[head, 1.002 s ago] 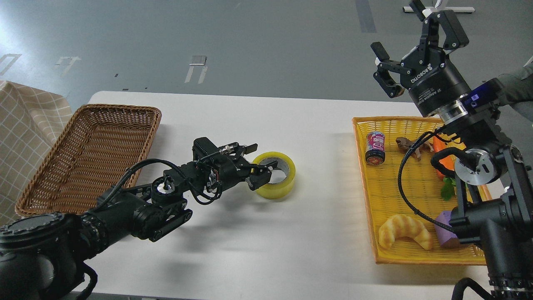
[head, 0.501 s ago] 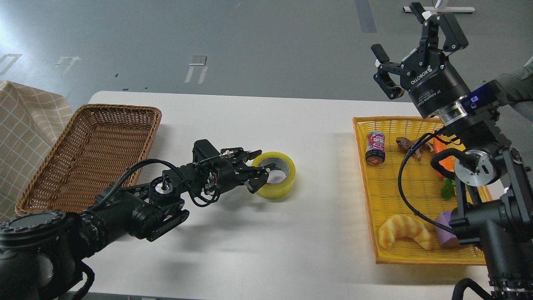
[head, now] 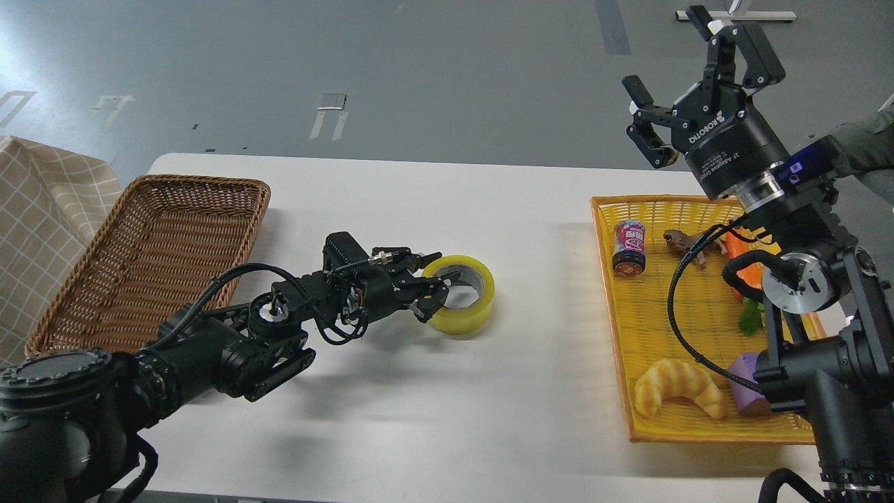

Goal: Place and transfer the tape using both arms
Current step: 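Close the left gripper on the tape roll's rim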

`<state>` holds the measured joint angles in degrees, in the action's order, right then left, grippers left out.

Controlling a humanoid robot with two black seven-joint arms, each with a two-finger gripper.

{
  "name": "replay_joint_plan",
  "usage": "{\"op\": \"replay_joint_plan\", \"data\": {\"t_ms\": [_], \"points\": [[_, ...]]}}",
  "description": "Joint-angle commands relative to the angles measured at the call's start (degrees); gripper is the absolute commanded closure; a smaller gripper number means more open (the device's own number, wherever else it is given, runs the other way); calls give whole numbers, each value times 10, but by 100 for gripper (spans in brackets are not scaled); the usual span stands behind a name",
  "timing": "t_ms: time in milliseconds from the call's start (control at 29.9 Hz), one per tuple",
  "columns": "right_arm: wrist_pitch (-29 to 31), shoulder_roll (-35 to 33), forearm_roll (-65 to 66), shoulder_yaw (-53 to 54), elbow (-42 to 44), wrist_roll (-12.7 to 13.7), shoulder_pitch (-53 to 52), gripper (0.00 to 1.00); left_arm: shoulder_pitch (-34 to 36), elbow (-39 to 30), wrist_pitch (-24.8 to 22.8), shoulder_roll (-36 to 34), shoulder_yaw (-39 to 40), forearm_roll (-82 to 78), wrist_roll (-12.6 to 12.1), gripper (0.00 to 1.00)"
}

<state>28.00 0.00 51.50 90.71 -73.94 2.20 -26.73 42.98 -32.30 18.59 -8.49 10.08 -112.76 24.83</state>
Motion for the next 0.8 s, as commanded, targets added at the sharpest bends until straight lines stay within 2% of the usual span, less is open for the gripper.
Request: {"op": "replay_joint_plan", "data": {"t_ms": [0,167,334,535,568,635,768], "points": [[0,0,0,0,0,0,0,1,3,5,0,0,-9,0,0,72],[0,0,0,-2,2,0,2,1,9,7,0,0,-17,0,0,86],[0,0,0,-1,3,0,1,1,11,7,0,-1,-19,0,0,95],[0,0,0,-1,5,0,1,1,20,7,0,-1,-18,0,3,97],[0,0,0,-1,5,0,1,1,21,7,0,-2,-19,1,6,97],[0,0,0,-2,6,0,2,1,26,6,0,-11,-18,1,27,97],[0,0,0,-2,6,0,2,1,35,6,0,-14,-18,3,32,98]]}}
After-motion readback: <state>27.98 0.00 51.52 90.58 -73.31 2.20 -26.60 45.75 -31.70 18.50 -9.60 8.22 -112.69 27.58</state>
